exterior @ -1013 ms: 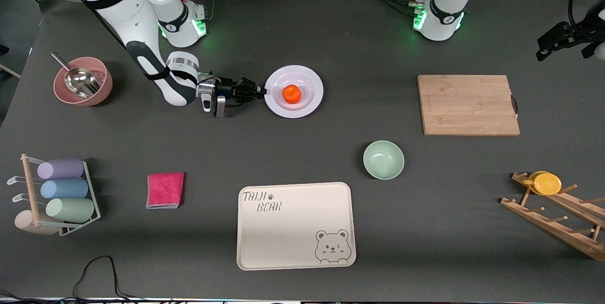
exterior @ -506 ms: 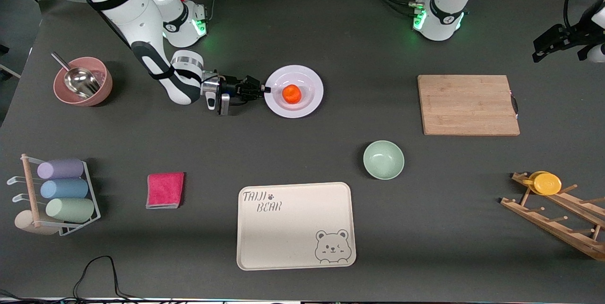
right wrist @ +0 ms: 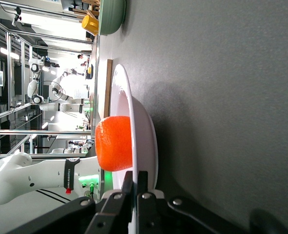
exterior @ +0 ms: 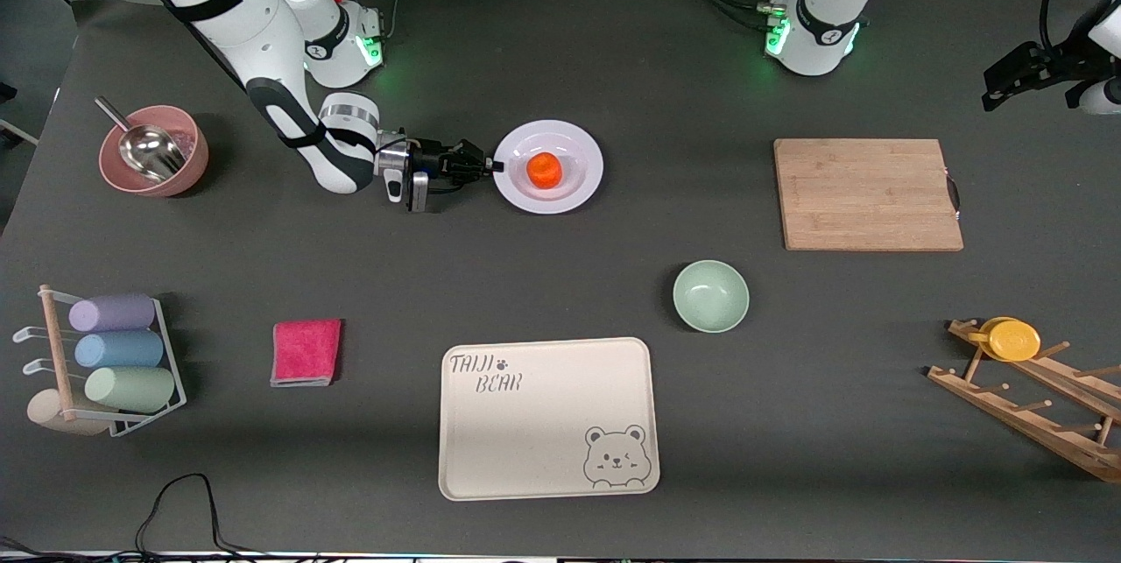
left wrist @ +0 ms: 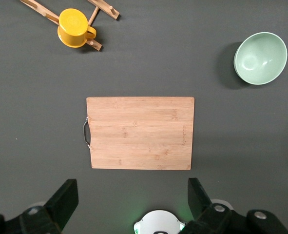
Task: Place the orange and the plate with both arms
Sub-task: 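Close the right gripper on the white plate's rim, then lift the plate with the right gripper and carry it over the bear tray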
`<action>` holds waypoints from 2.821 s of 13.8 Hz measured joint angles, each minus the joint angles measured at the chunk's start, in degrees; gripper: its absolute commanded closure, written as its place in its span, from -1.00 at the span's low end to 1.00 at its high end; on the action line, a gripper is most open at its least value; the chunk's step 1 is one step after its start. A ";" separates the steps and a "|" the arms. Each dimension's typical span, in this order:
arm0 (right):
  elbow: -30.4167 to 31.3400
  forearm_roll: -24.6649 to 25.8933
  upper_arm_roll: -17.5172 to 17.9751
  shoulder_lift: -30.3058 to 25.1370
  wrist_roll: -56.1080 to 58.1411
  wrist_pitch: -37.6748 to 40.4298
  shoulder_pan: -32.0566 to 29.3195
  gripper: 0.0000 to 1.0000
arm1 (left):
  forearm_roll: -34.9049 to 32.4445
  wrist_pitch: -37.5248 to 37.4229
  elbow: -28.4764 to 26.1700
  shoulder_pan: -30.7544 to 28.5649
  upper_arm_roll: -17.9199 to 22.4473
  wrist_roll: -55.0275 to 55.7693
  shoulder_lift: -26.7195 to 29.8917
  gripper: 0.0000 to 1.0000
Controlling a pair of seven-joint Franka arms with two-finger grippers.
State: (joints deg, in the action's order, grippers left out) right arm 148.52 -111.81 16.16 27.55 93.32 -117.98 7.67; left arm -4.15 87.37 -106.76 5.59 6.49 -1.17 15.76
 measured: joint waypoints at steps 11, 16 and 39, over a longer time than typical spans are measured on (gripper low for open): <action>-3.95 -0.67 -0.04 -1.68 -15.36 7.93 -2.47 1.00 | 0.05 0.10 0.04 -0.02 0.19 -0.01 1.69 -1.00; -11.21 -0.02 -0.29 -3.54 -23.54 8.50 -3.18 1.00 | 0.02 0.13 -0.45 -0.14 1.73 -0.01 1.22 -1.00; -74.28 17.51 -10.72 35.40 -46.77 4.14 -2.60 1.00 | 0.04 0.03 -0.69 0.09 1.63 -0.06 1.23 -1.00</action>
State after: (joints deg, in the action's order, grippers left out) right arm 74.24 -94.30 5.45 62.95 46.55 -113.85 5.07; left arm -4.11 87.40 -107.44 5.67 8.12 -1.23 16.99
